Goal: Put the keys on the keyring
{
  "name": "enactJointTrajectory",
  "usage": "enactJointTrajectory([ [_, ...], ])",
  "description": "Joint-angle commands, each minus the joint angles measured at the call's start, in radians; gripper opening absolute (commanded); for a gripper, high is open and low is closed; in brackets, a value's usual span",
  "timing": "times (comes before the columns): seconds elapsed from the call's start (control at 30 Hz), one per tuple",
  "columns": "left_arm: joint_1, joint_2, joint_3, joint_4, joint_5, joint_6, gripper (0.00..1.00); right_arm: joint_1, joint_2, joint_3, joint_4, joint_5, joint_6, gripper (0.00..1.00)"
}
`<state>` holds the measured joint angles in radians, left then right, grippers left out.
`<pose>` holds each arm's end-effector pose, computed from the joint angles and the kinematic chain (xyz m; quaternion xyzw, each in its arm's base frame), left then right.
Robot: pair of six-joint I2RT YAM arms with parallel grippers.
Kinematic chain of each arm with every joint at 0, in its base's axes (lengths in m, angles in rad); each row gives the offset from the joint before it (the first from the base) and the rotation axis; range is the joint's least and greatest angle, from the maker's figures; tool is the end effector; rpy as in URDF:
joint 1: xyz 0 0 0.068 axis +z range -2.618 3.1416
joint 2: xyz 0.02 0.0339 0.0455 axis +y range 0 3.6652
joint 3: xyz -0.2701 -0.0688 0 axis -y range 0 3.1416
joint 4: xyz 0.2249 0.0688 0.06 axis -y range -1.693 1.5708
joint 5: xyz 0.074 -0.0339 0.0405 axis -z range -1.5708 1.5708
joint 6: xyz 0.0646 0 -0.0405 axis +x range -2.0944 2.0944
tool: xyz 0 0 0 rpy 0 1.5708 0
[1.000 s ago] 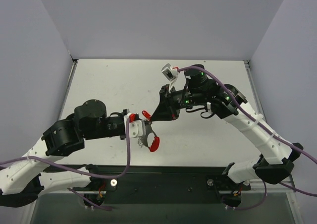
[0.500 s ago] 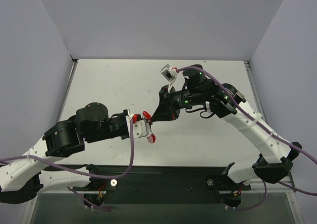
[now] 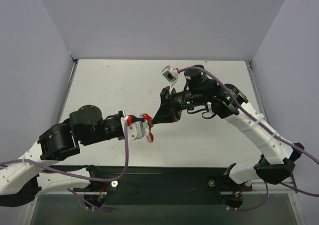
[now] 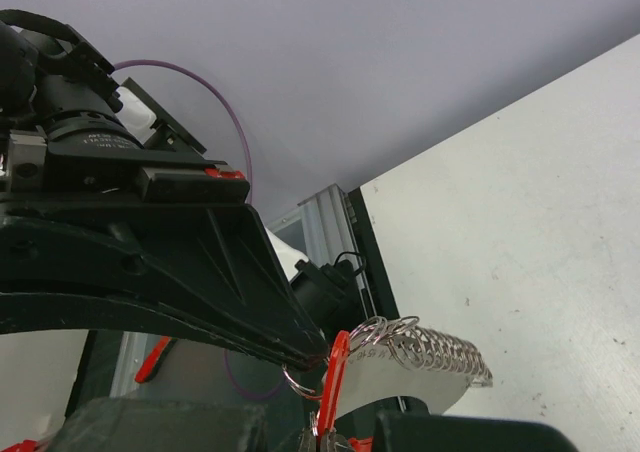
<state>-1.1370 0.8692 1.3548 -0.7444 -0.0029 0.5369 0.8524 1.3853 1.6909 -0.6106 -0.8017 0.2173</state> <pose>0.0634 -0.1365 0.4424 0.5879 0.5314 -0.1792 0.5830 0.1494 0.2414 0.4681 -0.4511 0.6332 0.5483 0.3082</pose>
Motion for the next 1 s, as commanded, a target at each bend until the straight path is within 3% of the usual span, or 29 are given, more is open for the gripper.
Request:
enactJointTrajectory([
  [0.0, 0.002, -0.012, -0.006, 0.070, 0.003, 0.011, 0.00, 0.007, -0.017, 0.033, 0.005, -0.027, 0.016, 0.00],
  [0.97, 0.002, -0.024, -0.048, 0.128, 0.064, 0.009, 0.00, 0.005, 0.020, 0.053, 0.005, -0.033, 0.034, 0.00],
])
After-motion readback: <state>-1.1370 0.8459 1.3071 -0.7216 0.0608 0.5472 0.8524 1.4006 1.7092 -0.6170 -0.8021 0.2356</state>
